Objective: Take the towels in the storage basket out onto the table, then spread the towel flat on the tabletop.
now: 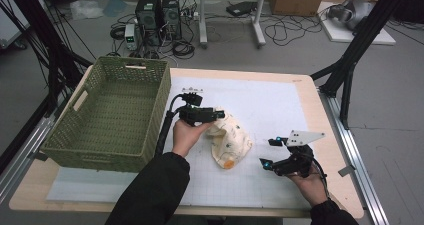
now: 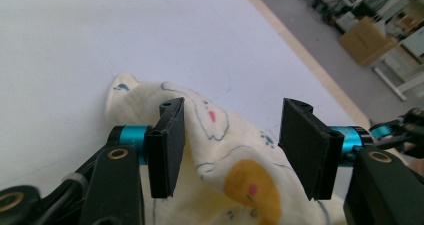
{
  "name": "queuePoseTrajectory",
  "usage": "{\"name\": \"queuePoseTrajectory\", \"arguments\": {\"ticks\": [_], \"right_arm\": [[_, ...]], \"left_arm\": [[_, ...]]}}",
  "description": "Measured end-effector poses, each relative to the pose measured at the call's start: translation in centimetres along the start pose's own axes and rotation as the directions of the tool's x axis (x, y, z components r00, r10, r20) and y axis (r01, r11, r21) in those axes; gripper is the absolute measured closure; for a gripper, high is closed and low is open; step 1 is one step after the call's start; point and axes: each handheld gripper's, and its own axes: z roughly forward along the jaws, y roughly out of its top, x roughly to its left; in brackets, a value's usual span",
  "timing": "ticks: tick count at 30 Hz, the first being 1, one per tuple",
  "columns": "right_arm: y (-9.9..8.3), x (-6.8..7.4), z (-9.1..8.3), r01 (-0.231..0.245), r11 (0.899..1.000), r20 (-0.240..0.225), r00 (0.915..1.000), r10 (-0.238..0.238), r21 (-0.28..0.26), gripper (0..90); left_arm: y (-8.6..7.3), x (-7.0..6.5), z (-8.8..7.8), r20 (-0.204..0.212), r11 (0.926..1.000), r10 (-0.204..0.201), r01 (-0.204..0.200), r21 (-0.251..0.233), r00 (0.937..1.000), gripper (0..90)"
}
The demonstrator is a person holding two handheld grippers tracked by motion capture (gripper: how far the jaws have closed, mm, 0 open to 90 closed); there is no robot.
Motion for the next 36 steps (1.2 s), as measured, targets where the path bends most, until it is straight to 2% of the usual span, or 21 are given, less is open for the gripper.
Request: {"name": "queuePoseTrajectory", "arguments": {"ticks": [2,3,5,8,11,13,17,18,22,25,27,28,30,33,36], "right_arm": [[0.0,0.1,0.0,0.006,1.0,0.0,1.0,-0.006,0.002,20.9],[0.0,0.1,0.0,0.004,1.0,-0.002,1.0,-0.004,0.002,20.9],[0.0,0.1,0.2,0.007,1.0,0.001,1.0,-0.007,0.005,21.2],[0.1,0.3,0.4,0.006,1.0,-0.006,1.0,-0.006,0.013,22.6],[0.2,0.5,0.8,0.02,1.0,-0.017,0.9997,-0.02,0.02,24.9],[0.3,0.6,1.1,0.025,0.999,-0.028,0.9993,-0.025,0.027,28.4],[0.5,0.8,1.7,0.039,0.998,-0.045,0.9983,-0.037,0.047,33.8],[0.6,1.0,2.1,0.054,0.997,-0.052,0.9973,-0.051,0.059,38.0],[0.7,1.3,2.8,0.077,0.994,-0.064,0.9954,-0.072,0.082,43.0],[0.9,1.5,3.9,0.096,0.989,-0.081,0.9929,-0.087,0.112,47.1],[1.2,1.6,4.8,0.109,0.985,-0.084,0.9915,-0.098,0.132,49.3],[1.3,1.6,5.8,0.116,0.982,-0.093,0.9904,-0.102,0.152,51.9],[1.4,1.6,6.3,0.12,0.979,-0.094,0.99,-0.106,0.165,53.4],[1.8,1.6,7.4,0.13,0.971,-0.101,0.9887,-0.111,0.202,59.1],[2.0,1.4,8.0,0.136,0.968,-0.104,0.9879,-0.116,0.213,69.0]], "left_arm": [[-0.4,-0.1,-0.3,0.019,0.9994,-0.022,0.023,-0.028,0.9996,44.4],[-0.6,-0.1,-0.3,0.017,0.9993,-0.021,0.022,-0.03,0.9996,44.5],[-1.2,-0.1,-0.4,-0.003,0.9998,0.0,0.0,-0.021,1.0,44.6],[-2.1,0.0,-0.6,-0.008,0.9993,-0.009,0.009,-0.037,0.9999,44.6],[-2.8,0.0,-0.8,-0.027,0.9995,0.015,-0.016,-0.028,0.9995,44.9],[-3.4,0.1,-0.9,-0.022,0.9994,0.006,-0.007,-0.033,0.9997,46.1],[-4.4,0.0,-1.1,-0.042,0.9994,0.028,-0.029,-0.018,0.9987,47.1],[-4.7,0.0,-1.1,-0.05,0.9994,0.029,-0.03,-0.019,0.9983,48.5],[-5.9,-0.1,-1.2,-0.059,0.9995,0.03,-0.031,-0.011,0.9978,51.2],[-6.6,0.0,-1.4,-0.062,0.9995,0.03,-0.03,-0.008,0.9977,55.8],[-6.9,0.1,-1.6,-0.066,0.999,0.044,-0.044,0.006,0.9969,62.1],[-7.0,0.1,-1.6,-0.064,0.9988,0.048,-0.047,0.013,0.9968,69.3],[-7.0,0.0,-1.6,-0.061,0.9979,0.063,-0.062,0.018,0.9962,70.6],[-7.1,-0.4,-1.8,-0.054,0.9959,0.09,-0.089,0.02,0.9945,79.0],[-7.2,-0.6,-1.9,-0.058,0.9949,0.099,-0.098,0.024,0.9934,80.5]]}}
